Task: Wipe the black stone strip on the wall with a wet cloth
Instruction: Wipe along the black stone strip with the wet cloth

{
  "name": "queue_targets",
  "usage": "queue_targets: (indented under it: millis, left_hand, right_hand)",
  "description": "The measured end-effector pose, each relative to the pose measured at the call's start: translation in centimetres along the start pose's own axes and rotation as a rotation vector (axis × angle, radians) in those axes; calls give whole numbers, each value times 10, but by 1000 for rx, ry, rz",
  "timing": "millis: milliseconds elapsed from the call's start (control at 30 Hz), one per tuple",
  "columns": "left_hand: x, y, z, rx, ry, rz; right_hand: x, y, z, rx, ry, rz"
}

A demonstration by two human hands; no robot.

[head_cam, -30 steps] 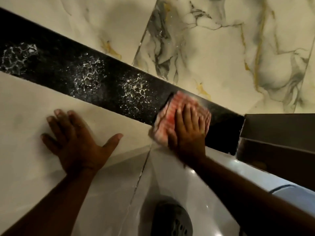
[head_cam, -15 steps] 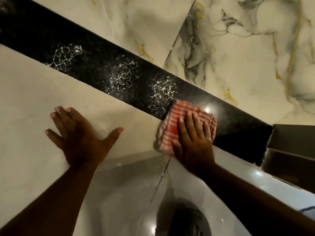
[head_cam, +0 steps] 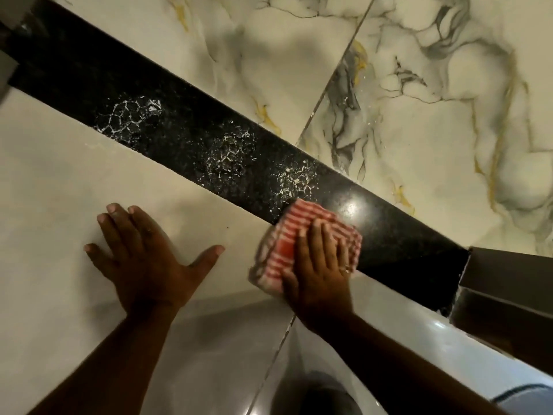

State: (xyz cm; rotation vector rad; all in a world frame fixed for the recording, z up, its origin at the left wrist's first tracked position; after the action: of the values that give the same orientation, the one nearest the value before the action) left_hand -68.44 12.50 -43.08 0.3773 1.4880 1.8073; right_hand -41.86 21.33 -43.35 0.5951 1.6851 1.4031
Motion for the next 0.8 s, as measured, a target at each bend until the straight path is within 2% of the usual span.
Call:
queue_targets:
  millis: [100,167,233,300,367,500,633,733,800]
  left_hand:
    - [0,-1,0,13,-1,-4]
    - [0,-1,0,17,10,-9]
    - [0,-1,1,14,19,-17]
    - [1,-2,-1,16,31,-24]
    - [1,-3,-2,13,34,-28]
    - [2,-5,-1,25,29,-38]
    - [1,-3,1,30,23,-25]
    - [1,-1,1,33,13,-12]
    - [0,-1,1,32,15,-11]
  right_hand:
    - [56,17,-13,-23,69,1]
    - [99,28,17,-61,61,-6]
    - [120,32,70,-66,-65,-30]
    - [105,27,118,-34,-192,-56]
    - [69,20,140,-28,-206,-84]
    - [12,6,68,28,-42,-49]
    - [55,11,-10,14,69,-36]
    - [107,30,-6,-30,117,-11]
    - [129,34,21,-46,60,-8]
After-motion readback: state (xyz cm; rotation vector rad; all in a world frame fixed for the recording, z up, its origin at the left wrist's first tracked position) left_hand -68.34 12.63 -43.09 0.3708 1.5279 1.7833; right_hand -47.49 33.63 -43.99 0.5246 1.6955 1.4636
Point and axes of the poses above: each hand's wrist, its own x-axis towards the middle knuckle, its own y-axis out of the back of the hand, z = x × y, the point moved 9 cm from there along x, towards the middle knuckle, and after that the axes turned 11 degrees about -x, right-handed, at the moved point
